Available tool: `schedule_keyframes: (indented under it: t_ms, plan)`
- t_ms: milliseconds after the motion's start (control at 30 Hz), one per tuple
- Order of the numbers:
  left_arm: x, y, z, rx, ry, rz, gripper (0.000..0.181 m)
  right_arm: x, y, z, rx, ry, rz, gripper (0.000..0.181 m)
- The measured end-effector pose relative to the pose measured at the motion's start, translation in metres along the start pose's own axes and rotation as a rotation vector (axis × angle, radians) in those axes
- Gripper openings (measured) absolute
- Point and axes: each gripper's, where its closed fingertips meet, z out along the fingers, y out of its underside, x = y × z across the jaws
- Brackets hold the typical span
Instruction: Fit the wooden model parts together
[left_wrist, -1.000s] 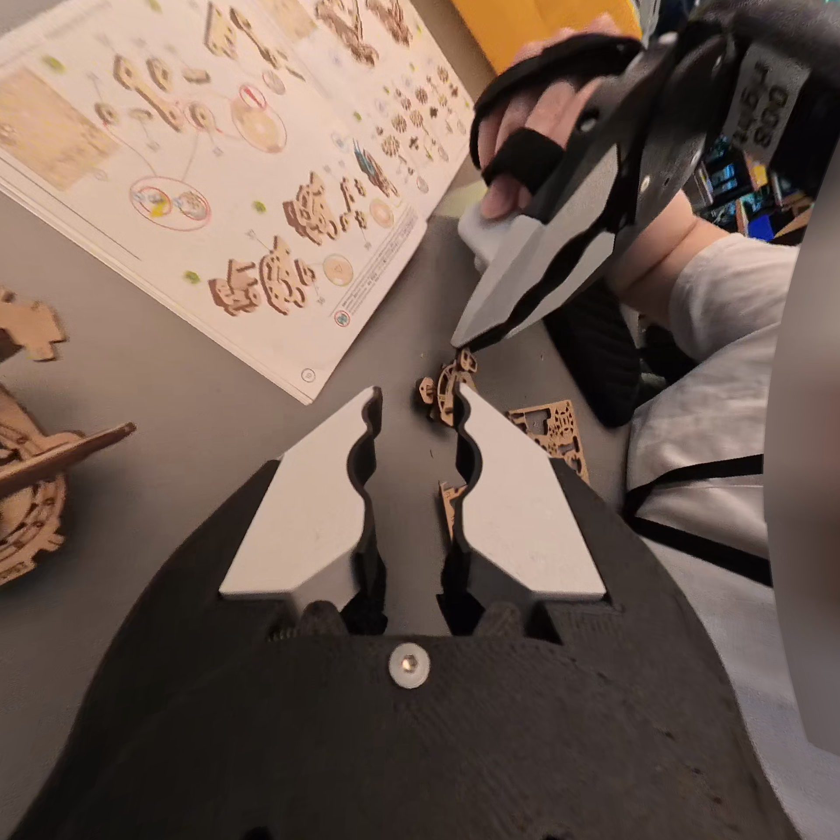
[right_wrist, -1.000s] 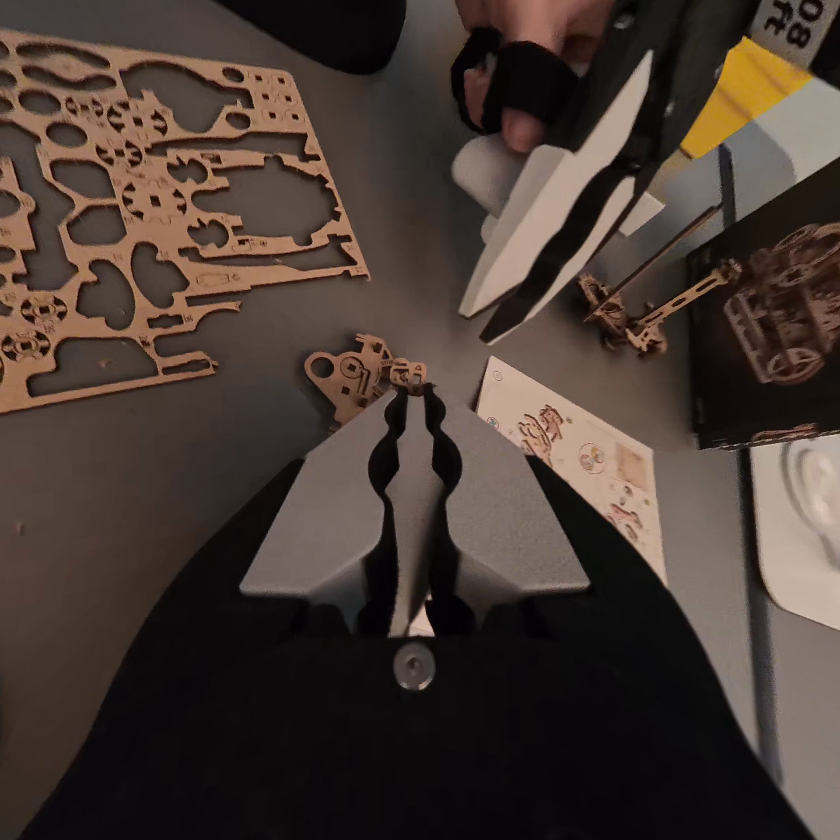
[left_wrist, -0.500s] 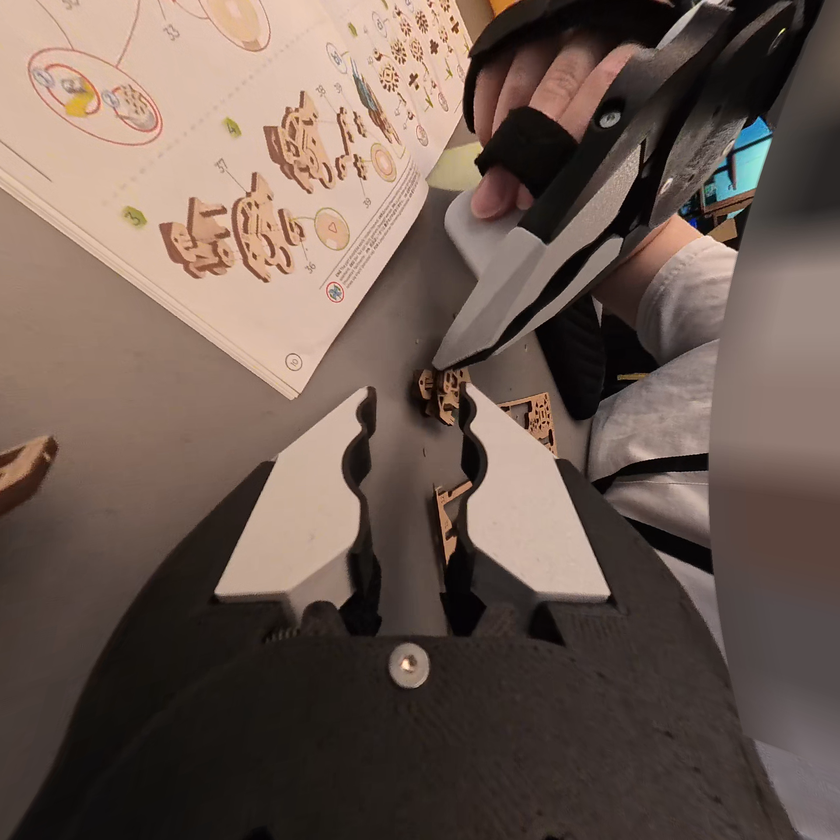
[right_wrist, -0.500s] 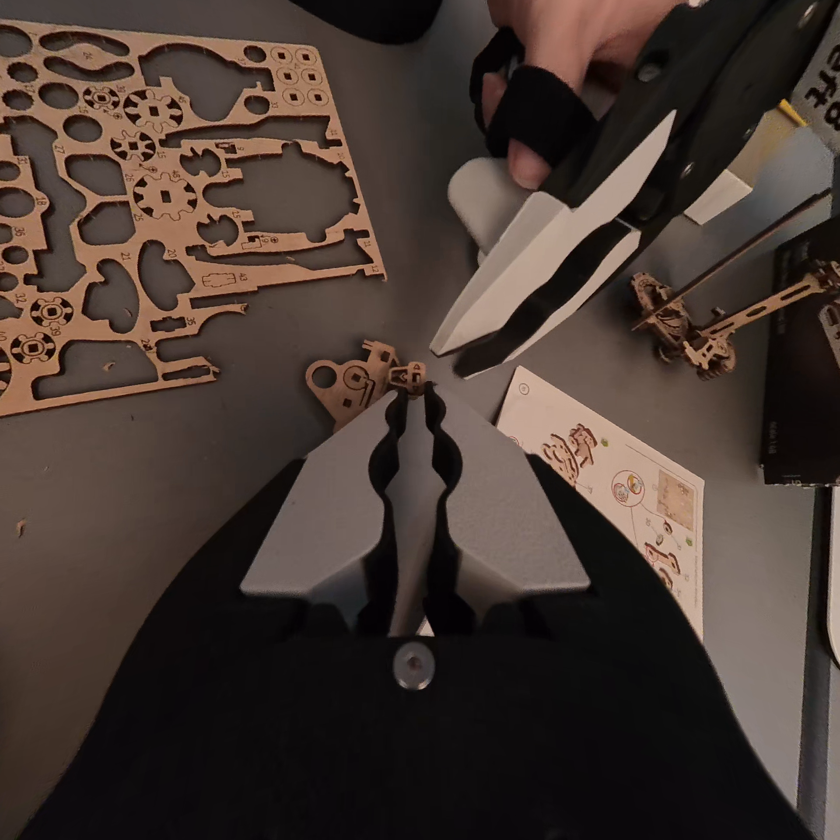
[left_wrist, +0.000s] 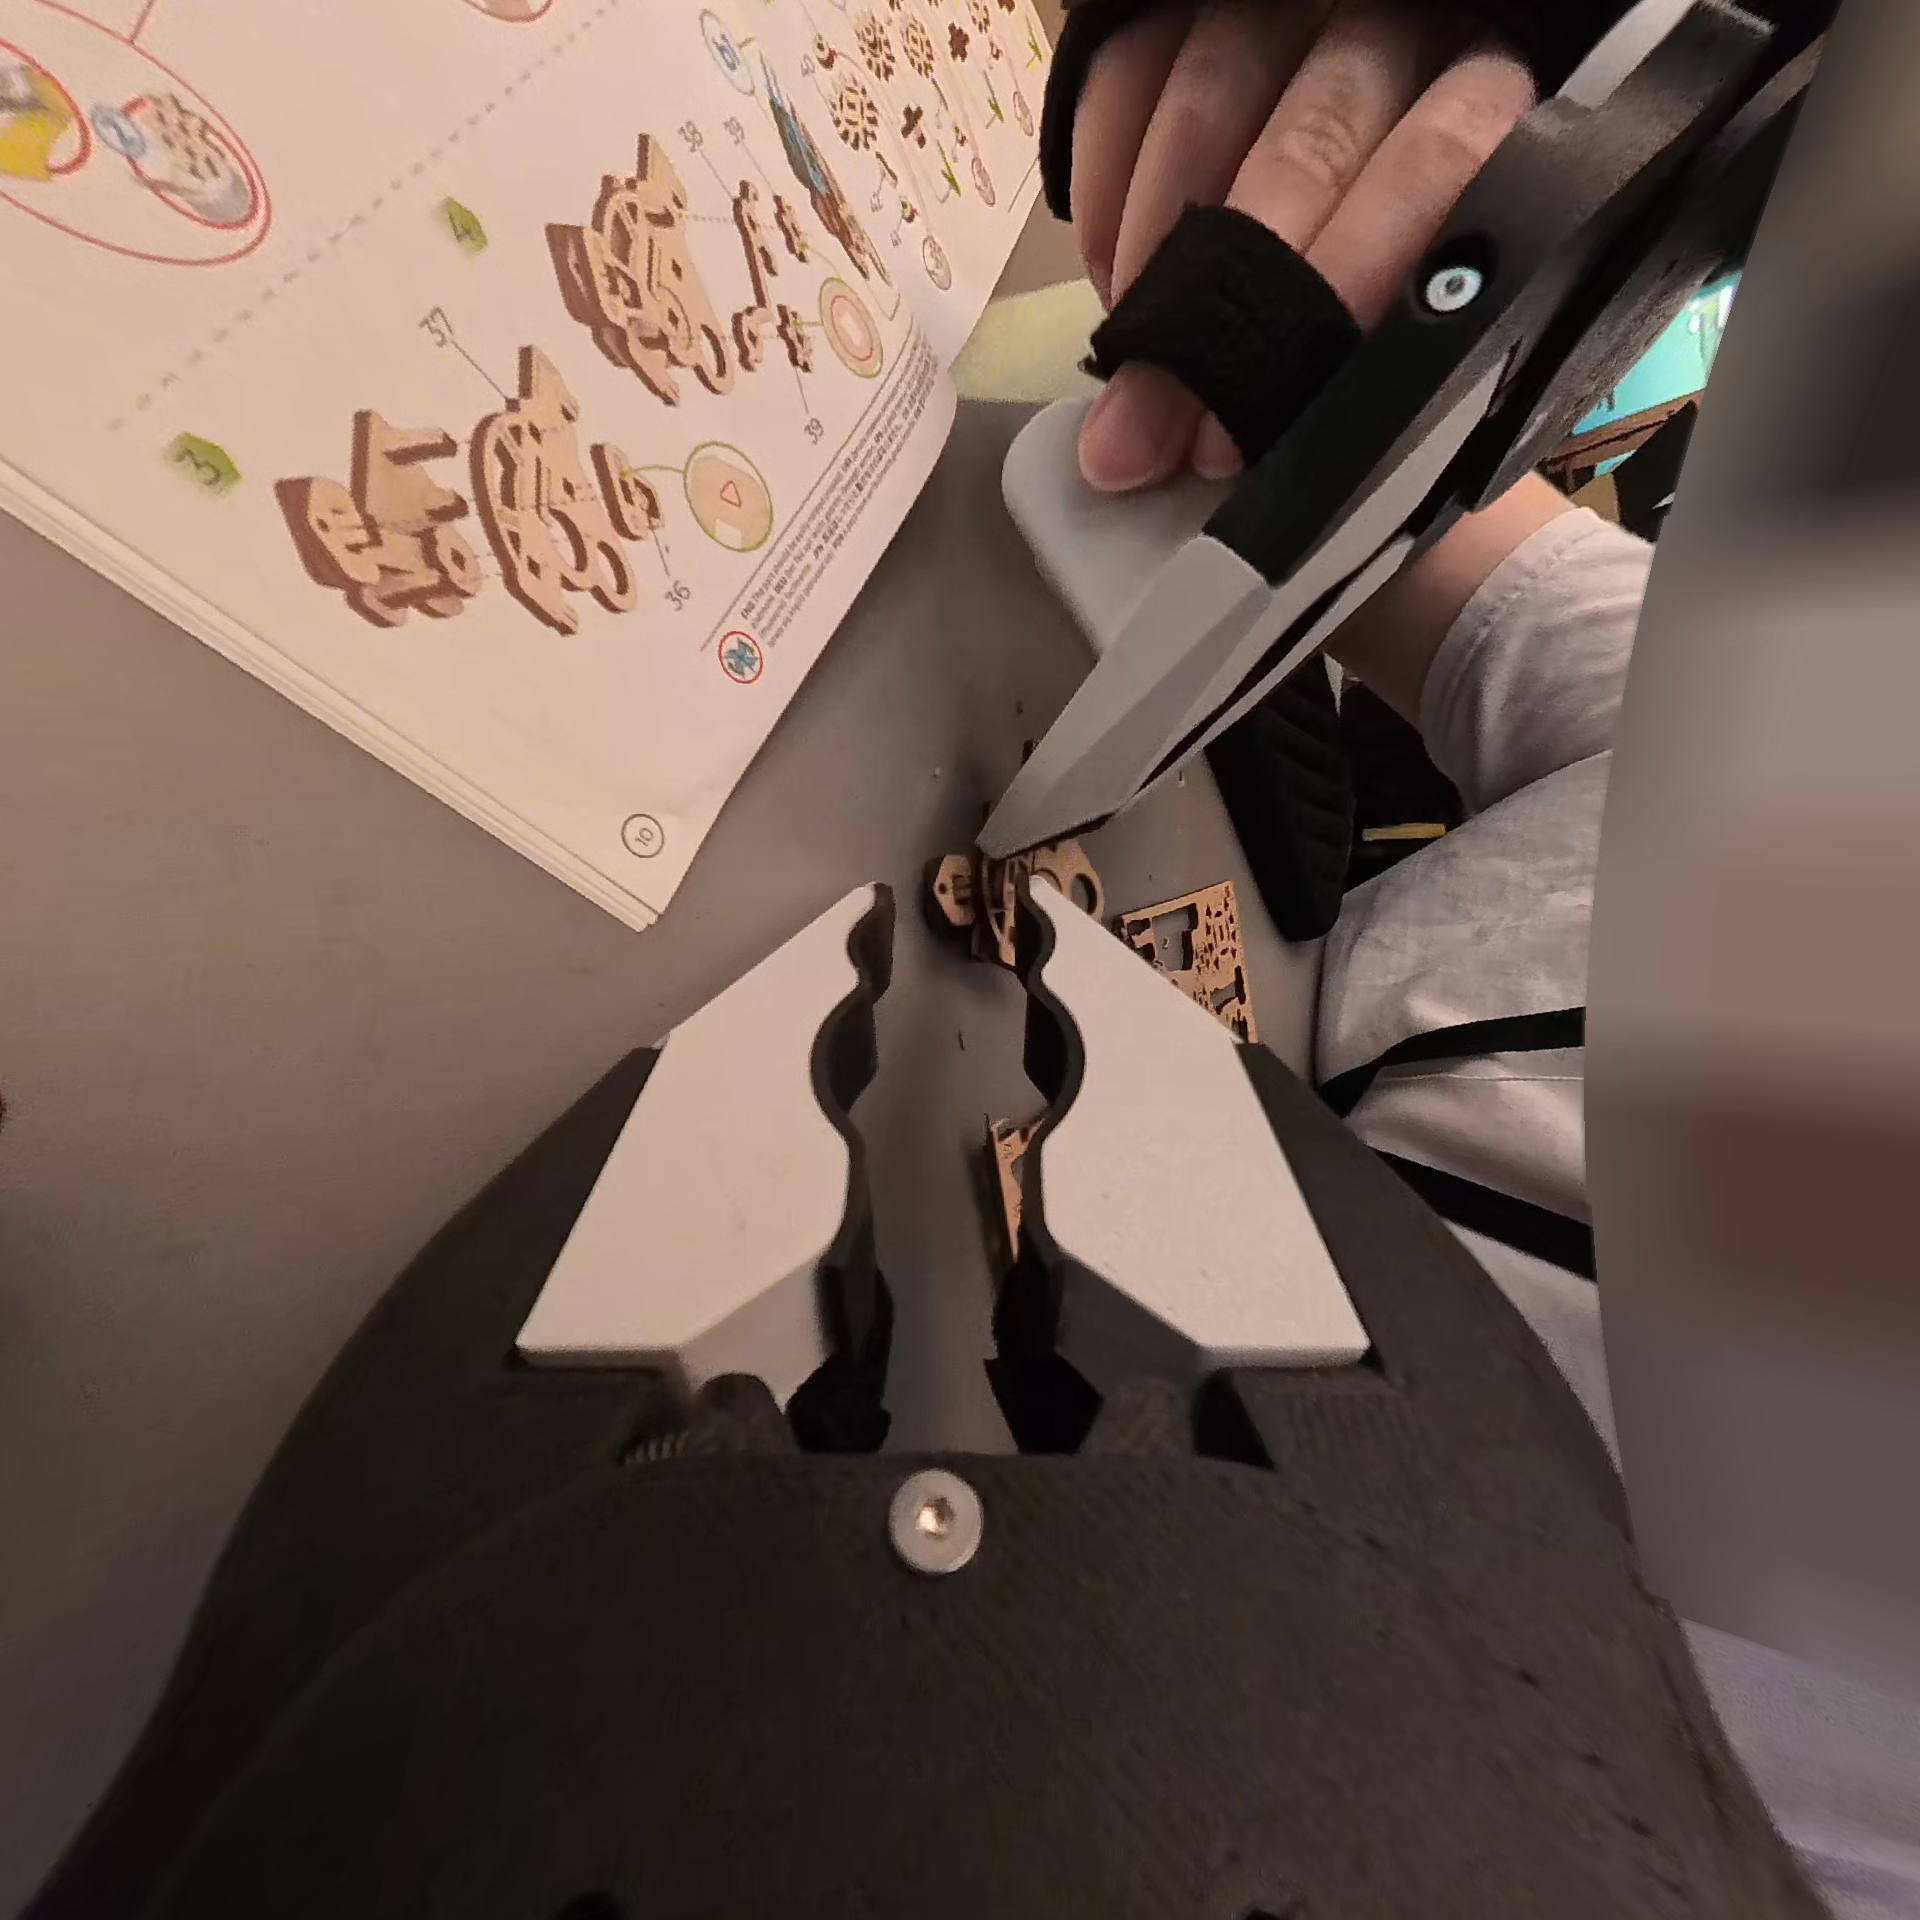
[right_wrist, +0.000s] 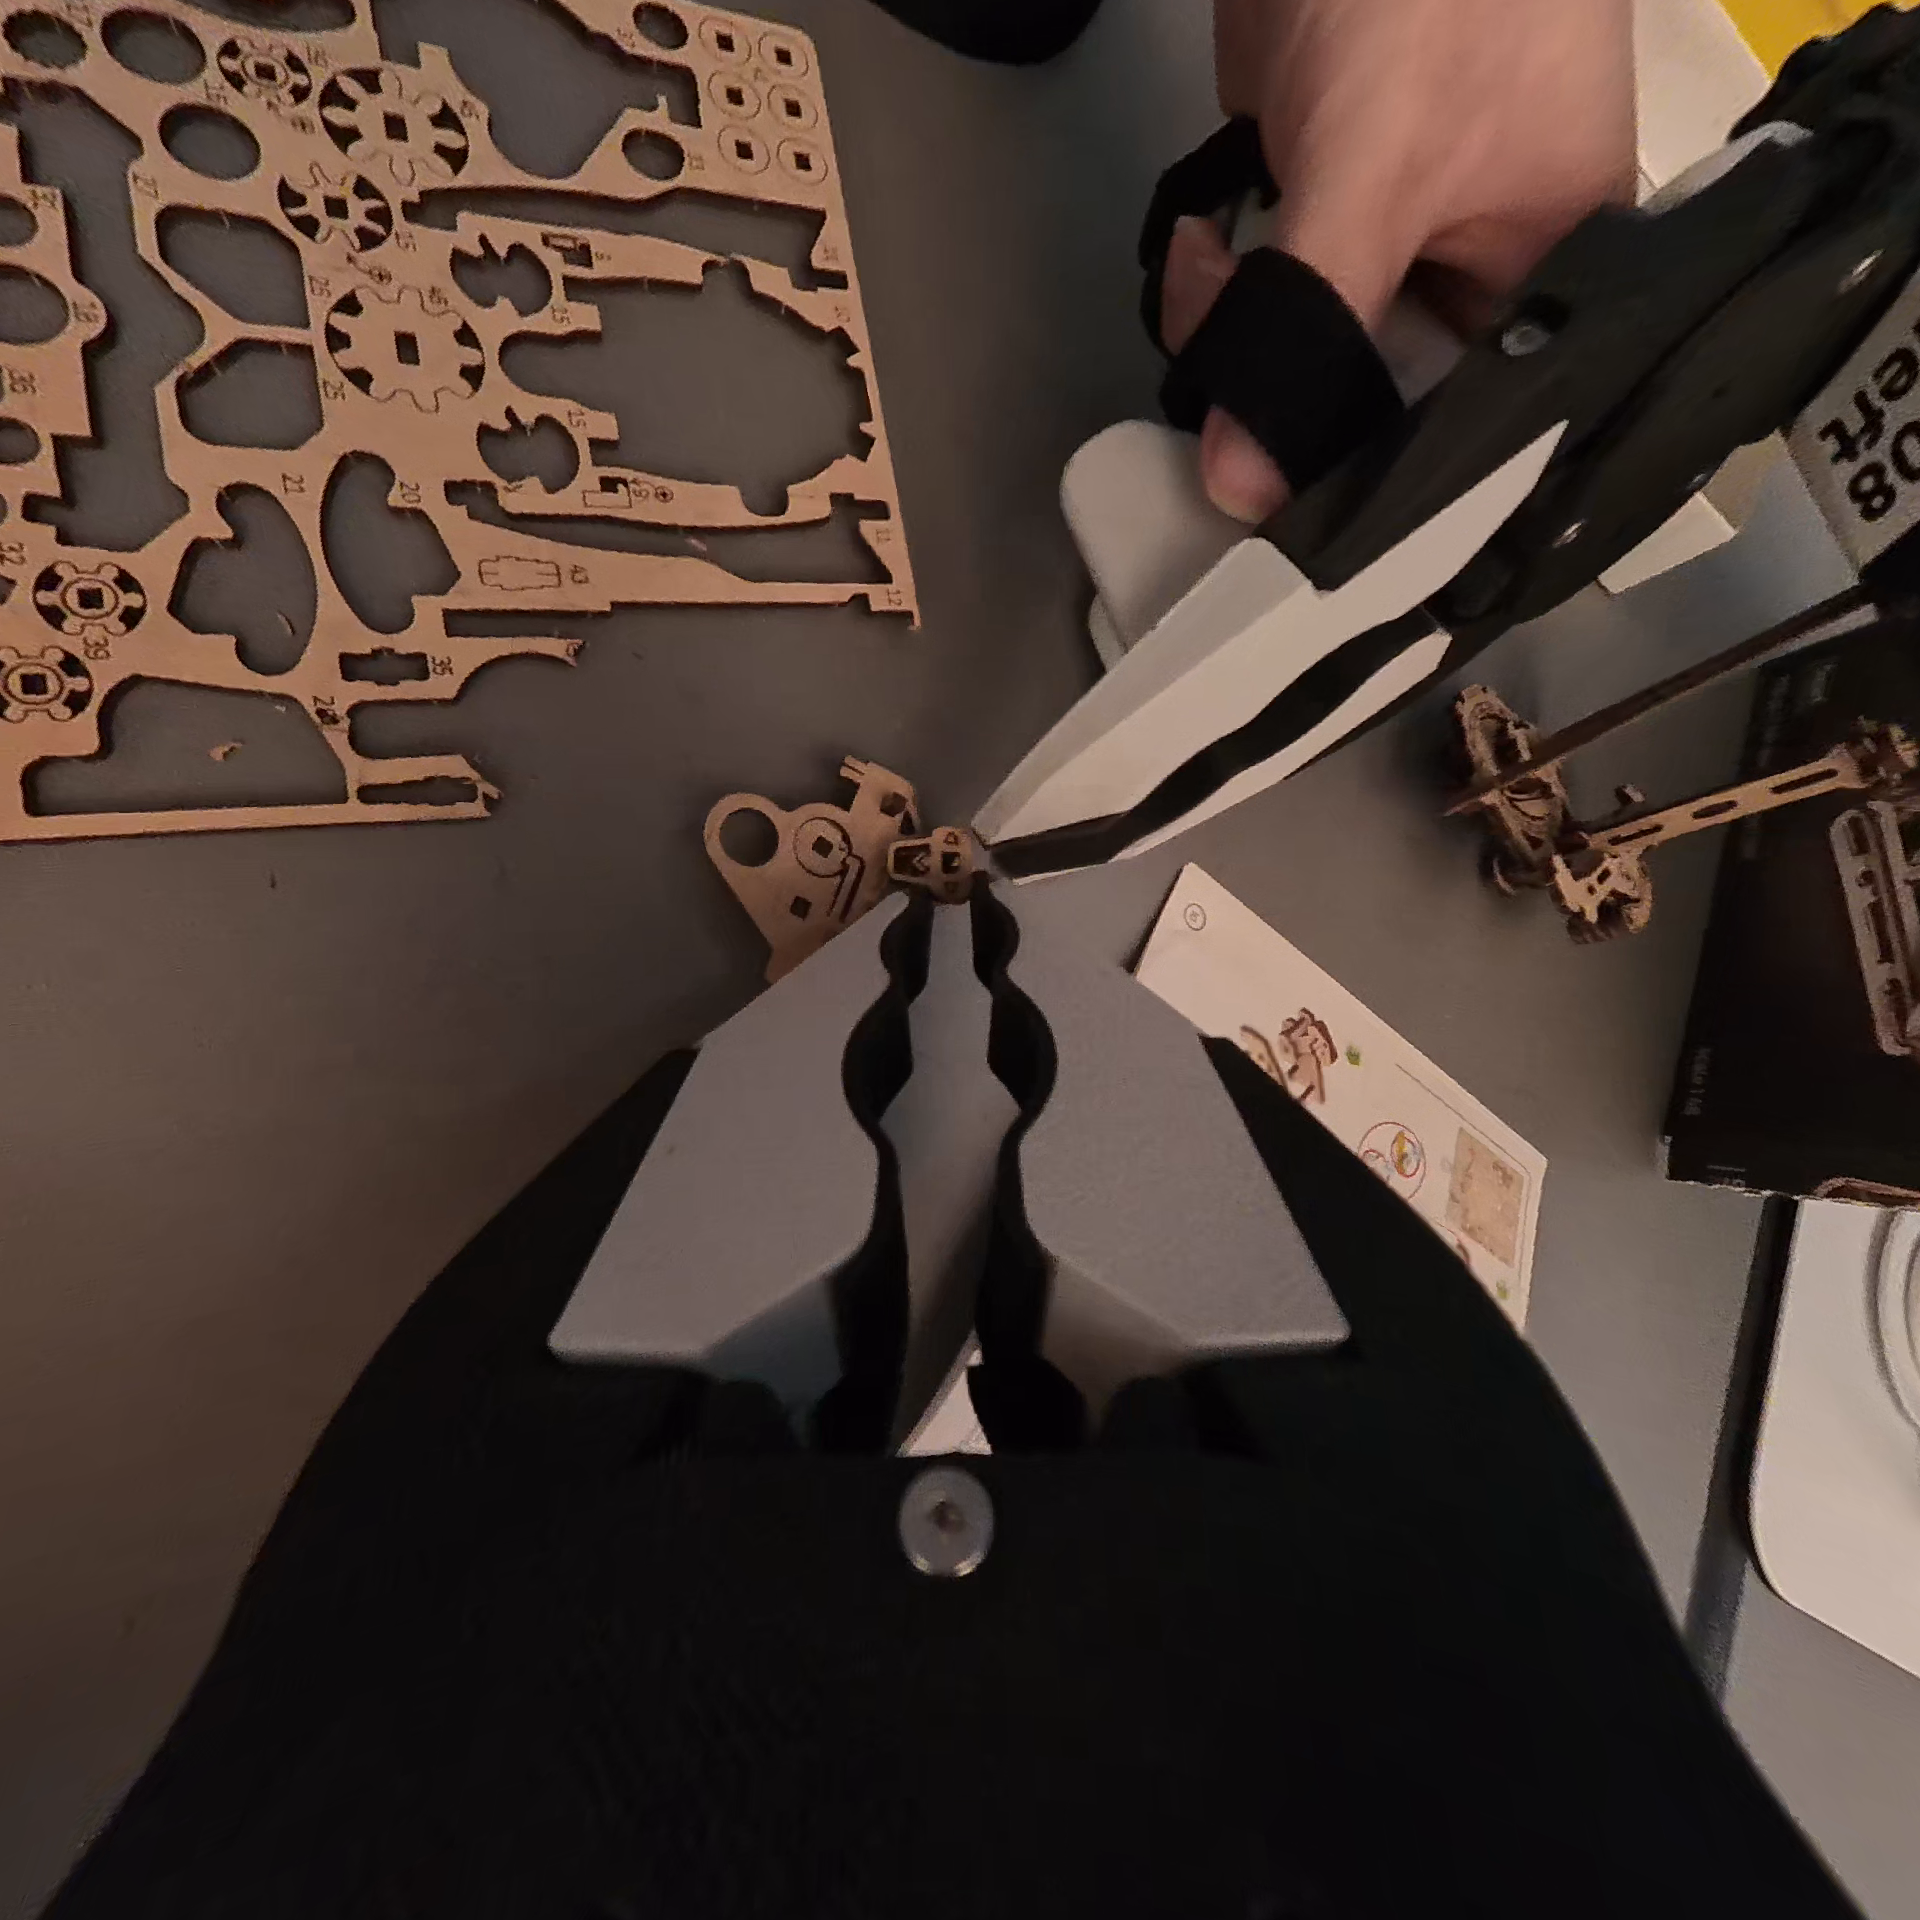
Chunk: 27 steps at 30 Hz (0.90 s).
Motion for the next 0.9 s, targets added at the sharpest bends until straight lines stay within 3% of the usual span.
schedule_keyframes:
  t_ms: [467,700,900]
  plan:
    - [0.006,0.013,-0.003,-0.059,0.019,-0.012,0.023,-0.003,0.003,-0.001,-0.002,0.012,0.001,0.006]
    - [0.024,0.027,0.013,-0.132,0.077,0.005,0.025,-0.003,0.005,-0.005,0.016,0.059,0.015,0.006]
    - [0.021,0.028,0.022,-0.124,0.033,0.032,0.012,-0.008,0.001,-0.01,0.028,0.083,0.028,0.006]
